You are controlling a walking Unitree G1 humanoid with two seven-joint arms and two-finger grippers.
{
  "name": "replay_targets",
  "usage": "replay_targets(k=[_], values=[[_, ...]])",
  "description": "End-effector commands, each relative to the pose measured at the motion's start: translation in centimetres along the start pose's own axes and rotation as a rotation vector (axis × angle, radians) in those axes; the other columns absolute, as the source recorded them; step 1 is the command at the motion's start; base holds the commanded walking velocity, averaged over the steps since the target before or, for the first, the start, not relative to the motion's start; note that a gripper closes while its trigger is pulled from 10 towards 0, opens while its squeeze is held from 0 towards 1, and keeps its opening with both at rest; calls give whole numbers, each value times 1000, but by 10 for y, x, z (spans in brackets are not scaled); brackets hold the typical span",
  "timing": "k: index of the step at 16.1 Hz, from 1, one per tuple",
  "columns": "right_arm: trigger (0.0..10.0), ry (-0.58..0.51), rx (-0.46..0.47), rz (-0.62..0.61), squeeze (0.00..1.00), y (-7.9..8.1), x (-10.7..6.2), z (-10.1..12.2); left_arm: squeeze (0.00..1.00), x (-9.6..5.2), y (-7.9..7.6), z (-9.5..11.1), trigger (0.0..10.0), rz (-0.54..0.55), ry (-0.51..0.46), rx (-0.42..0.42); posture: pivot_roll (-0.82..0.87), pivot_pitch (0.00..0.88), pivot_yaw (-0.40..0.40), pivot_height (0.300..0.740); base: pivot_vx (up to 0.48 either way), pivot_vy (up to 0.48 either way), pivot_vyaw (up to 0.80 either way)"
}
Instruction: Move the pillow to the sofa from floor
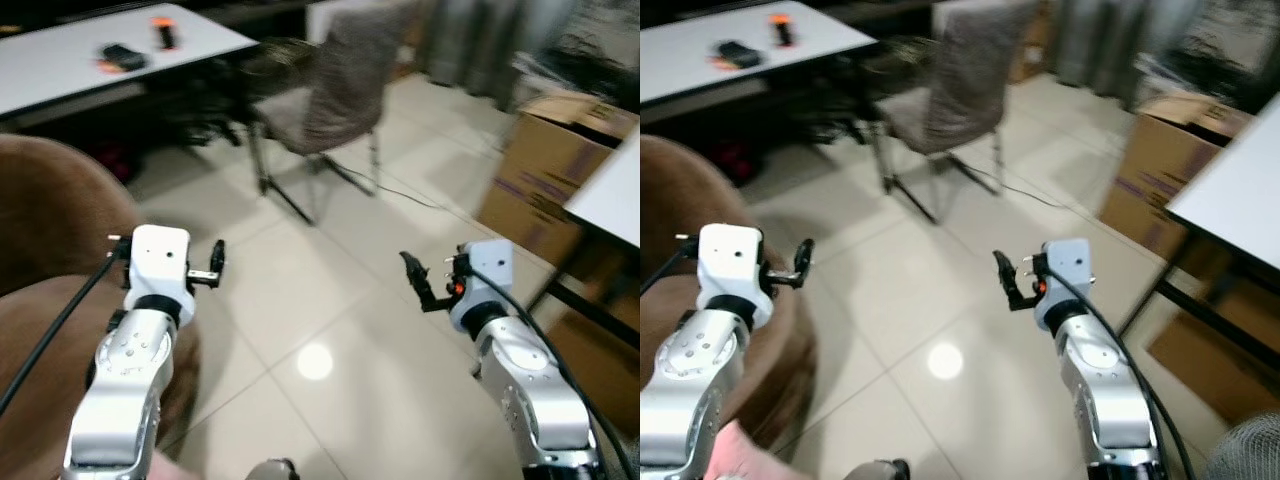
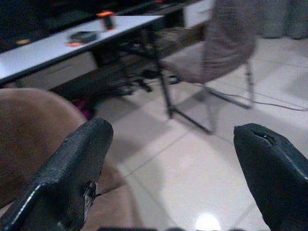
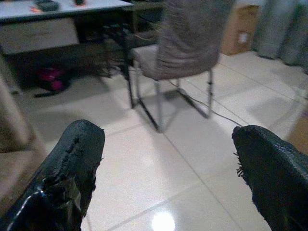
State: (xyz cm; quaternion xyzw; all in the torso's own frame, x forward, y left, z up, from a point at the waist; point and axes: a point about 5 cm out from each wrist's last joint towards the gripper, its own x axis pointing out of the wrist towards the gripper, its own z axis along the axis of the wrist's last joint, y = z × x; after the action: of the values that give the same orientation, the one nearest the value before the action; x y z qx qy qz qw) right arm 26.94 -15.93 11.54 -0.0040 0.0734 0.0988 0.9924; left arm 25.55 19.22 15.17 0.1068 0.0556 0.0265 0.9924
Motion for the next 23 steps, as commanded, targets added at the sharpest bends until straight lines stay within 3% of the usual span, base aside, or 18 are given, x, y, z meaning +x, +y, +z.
replay_targets(k=[1,11,19,23], values=[[10000,-20,6,6,1000,4,-1,6,0,1,3,2,10000,17,-3,-6,-80,0,40,740,0,0,800],[10000,-15,8,-7,1000,-4,-13,9,0,-13,-2,-9,10000,1,6,40,-98,0,18,740,0,0,800],[10000,-48,-7,-24,1000,-11,-14,19,0,-1,-1,-5,10000,0,-12,41,-111,0,26,740,0,0,800],[10000,-38,3,-25,1000,-10,-12,13,0,-3,-2,-8,10000,-23,-6,15,-105,0,22,740,0,0,800]])
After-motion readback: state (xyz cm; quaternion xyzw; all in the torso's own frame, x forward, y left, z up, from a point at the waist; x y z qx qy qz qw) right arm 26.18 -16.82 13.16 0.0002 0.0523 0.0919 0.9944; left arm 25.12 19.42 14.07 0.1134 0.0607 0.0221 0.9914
